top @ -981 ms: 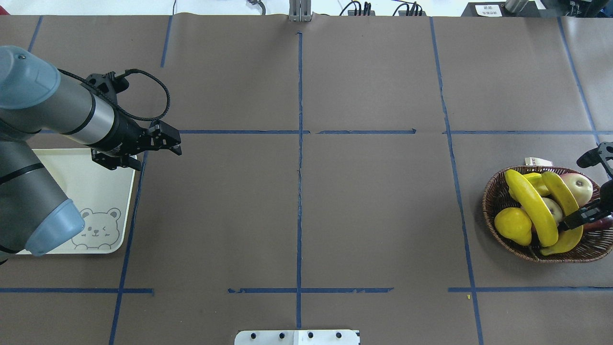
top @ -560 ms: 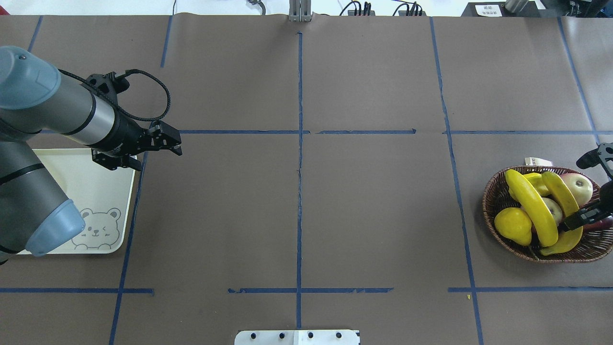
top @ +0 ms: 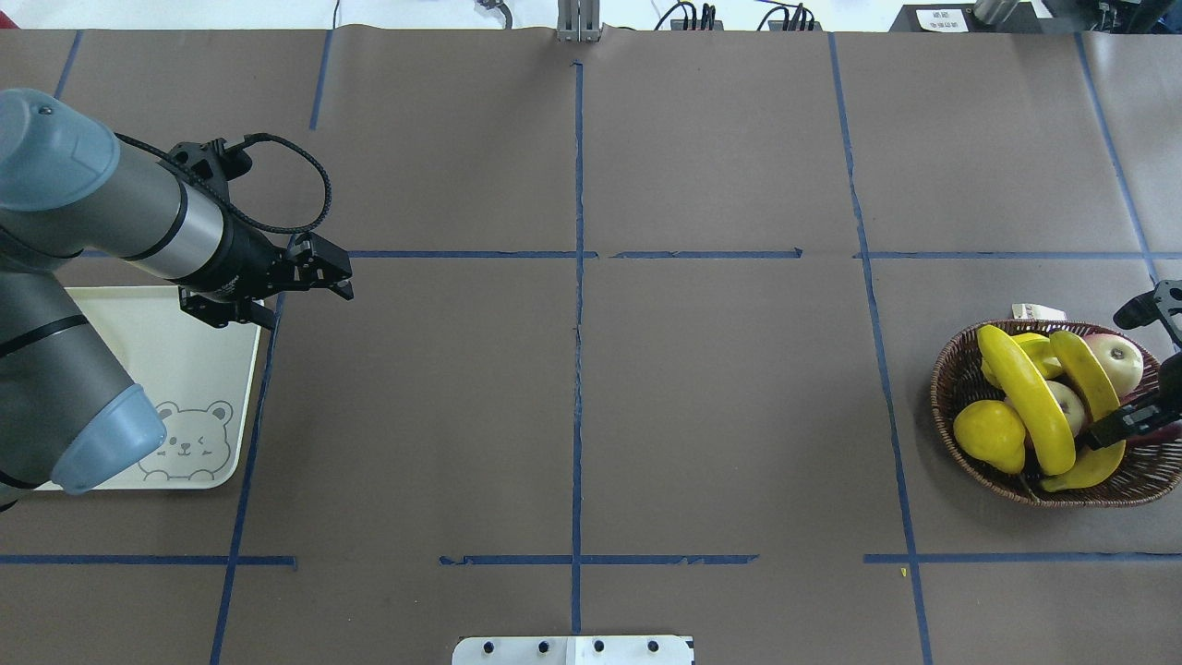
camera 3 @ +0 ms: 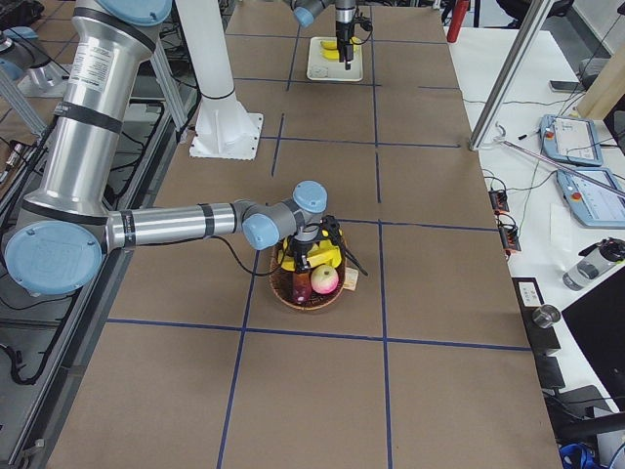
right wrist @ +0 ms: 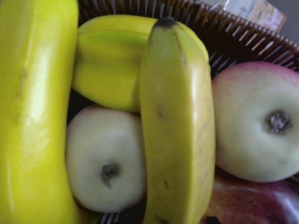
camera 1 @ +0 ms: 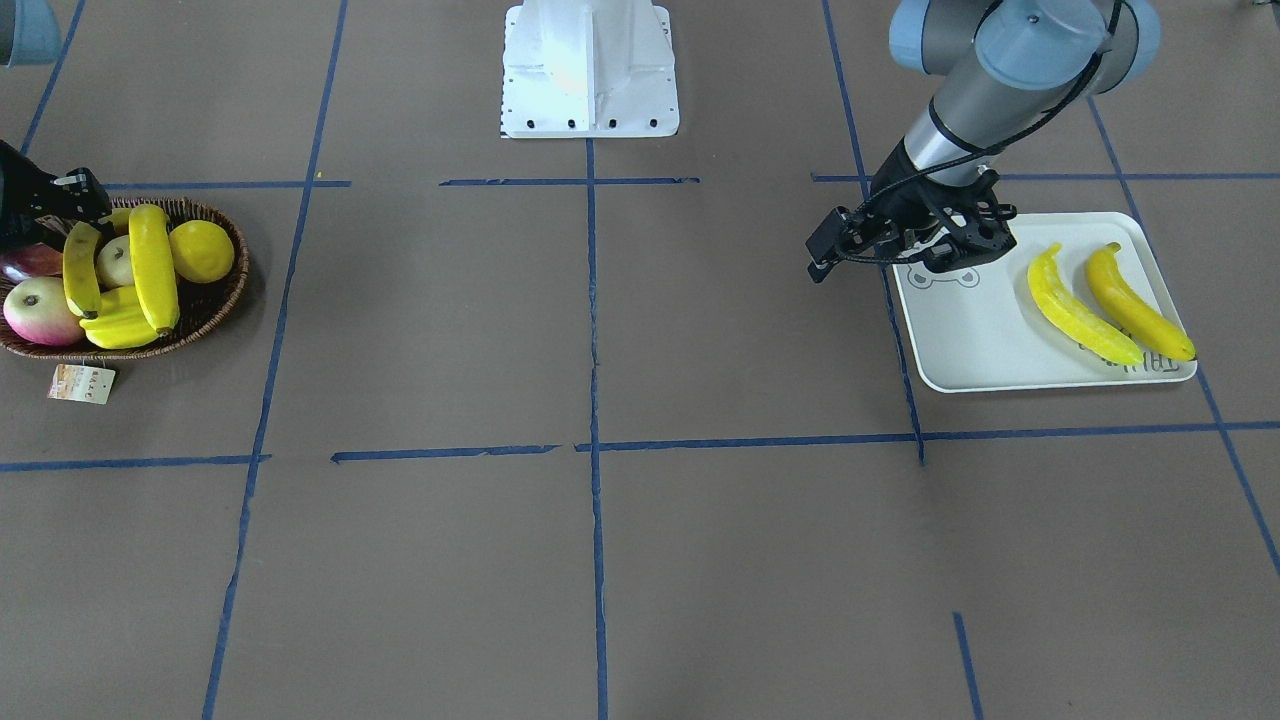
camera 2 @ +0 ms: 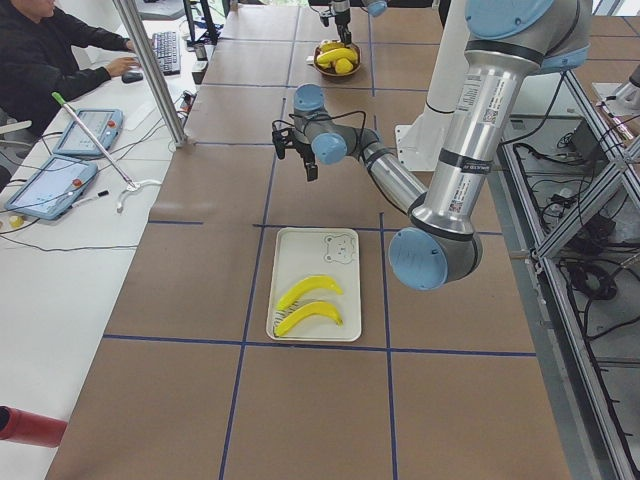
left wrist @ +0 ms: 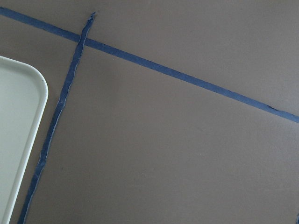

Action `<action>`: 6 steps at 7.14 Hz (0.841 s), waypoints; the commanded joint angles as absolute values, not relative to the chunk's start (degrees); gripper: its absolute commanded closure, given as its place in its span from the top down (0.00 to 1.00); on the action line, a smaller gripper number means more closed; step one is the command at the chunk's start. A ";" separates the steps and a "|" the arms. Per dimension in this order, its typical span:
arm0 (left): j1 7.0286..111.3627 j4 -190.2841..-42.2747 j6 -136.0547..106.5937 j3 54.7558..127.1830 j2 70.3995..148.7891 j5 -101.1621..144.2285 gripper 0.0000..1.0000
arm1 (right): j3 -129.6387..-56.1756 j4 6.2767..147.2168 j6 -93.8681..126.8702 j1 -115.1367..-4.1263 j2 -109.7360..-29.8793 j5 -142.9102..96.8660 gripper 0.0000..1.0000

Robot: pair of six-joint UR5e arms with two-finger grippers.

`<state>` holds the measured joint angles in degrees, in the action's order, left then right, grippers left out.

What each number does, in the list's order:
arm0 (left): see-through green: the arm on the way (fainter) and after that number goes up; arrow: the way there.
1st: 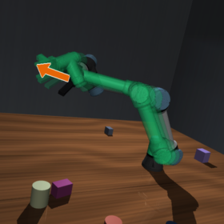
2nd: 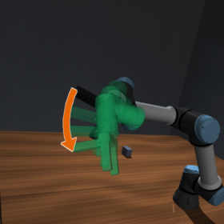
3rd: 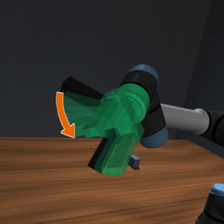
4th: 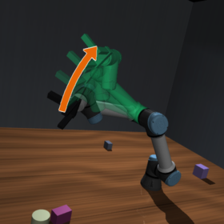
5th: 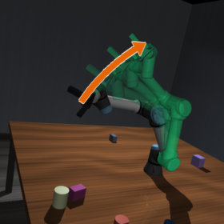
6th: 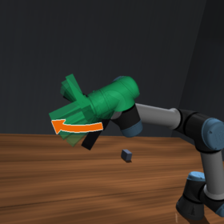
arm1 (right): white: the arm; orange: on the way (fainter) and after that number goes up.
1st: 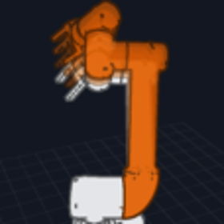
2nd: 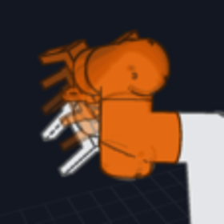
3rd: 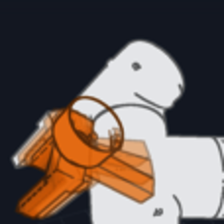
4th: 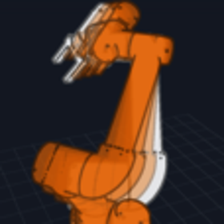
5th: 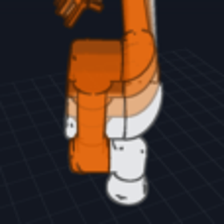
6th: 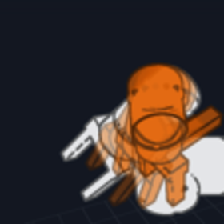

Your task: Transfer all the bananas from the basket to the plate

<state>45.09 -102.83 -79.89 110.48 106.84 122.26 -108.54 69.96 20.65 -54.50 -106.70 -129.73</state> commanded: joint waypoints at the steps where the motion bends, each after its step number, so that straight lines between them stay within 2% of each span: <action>1: 45.09 -102.83 -79.89 110.48 106.88 122.26 1.00 | -108.37 69.96 20.74 -54.49 -106.61 -129.73 0.58; 3: 45.09 -102.83 -79.89 110.57 106.88 122.26 1.00 | -108.37 69.87 20.66 -54.58 -106.70 -129.73 0.19; 4: 45.09 -102.83 -79.89 110.48 106.88 122.26 1.00 | -108.54 69.87 20.22 -54.67 -106.61 -129.73 0.06; 6: 45.09 -102.83 -79.89 110.48 106.79 122.26 1.00 | -109.24 69.87 20.13 -54.84 -106.79 -130.07 0.00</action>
